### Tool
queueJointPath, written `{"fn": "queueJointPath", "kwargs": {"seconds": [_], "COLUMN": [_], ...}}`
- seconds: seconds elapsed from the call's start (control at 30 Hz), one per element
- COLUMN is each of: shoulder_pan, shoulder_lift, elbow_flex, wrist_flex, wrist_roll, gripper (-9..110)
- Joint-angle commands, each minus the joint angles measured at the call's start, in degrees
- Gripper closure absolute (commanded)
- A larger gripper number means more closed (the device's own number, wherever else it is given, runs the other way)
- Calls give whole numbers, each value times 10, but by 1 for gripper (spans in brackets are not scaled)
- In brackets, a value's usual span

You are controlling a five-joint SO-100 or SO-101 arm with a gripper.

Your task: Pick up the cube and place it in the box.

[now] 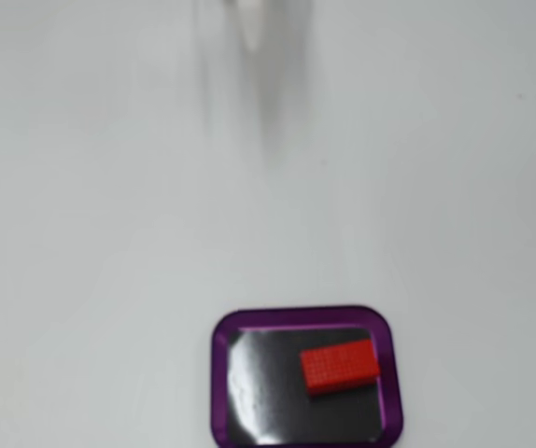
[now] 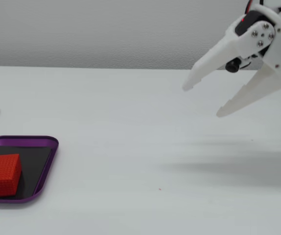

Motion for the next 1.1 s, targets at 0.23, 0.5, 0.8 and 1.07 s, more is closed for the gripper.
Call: {"fn": "queueJointPath", "kwargs": {"seconds": [0.23,0.5,0.8,1.07], "shoulder_pan": [3,3,58,63], "shoulder_lift": [285,255,255,255], "elbow_flex": [250,265,265,265], "wrist_flex": [-3,36,54,56], "wrist_roll": [1,7,74,63], "gripper": [81,91,102,102]}}
